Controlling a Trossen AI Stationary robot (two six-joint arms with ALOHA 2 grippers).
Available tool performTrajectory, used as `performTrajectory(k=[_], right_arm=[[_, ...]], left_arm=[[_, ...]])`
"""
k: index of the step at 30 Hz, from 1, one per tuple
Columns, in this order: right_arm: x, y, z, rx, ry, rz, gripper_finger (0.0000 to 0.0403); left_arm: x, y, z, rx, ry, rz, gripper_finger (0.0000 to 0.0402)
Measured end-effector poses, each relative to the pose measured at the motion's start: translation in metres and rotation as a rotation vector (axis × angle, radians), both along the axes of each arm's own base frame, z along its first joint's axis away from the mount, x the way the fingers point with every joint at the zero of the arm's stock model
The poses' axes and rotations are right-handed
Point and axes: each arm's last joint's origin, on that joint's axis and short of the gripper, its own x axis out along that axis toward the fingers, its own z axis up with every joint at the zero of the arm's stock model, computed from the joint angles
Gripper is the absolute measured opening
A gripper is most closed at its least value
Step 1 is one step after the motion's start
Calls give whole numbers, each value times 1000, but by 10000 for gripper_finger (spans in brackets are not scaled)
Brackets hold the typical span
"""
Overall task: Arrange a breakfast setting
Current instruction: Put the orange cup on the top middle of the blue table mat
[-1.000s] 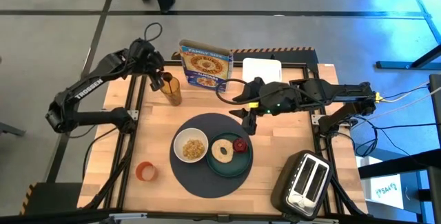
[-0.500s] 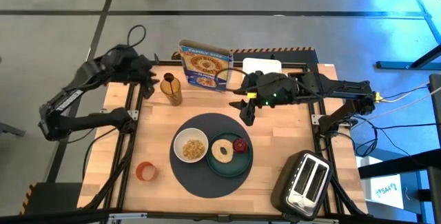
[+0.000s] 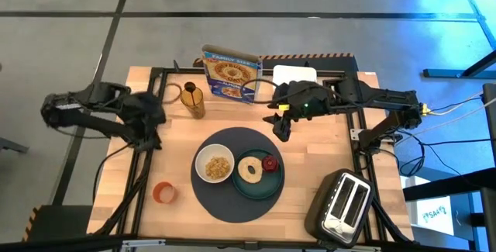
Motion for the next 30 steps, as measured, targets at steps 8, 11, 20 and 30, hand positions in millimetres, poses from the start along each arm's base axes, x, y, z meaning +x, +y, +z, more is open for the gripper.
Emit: performTrajectory(k=[8, 11, 20, 30], right_arm=[[-14, 21, -10, -81, 123, -109, 216], [-17, 30, -11, -108, 137, -116, 216], [-19, 35, -12, -112, 144, -101, 216], [-19, 35, -12, -118, 146, -94, 216]], left_arm=[[46, -48, -34, 71, -53, -260, 146], [54, -66, -59, 77, 25, -319, 146], [49, -107, -92, 149, 120, -362, 146], [51, -132, -116, 259, 213, -461, 138]])
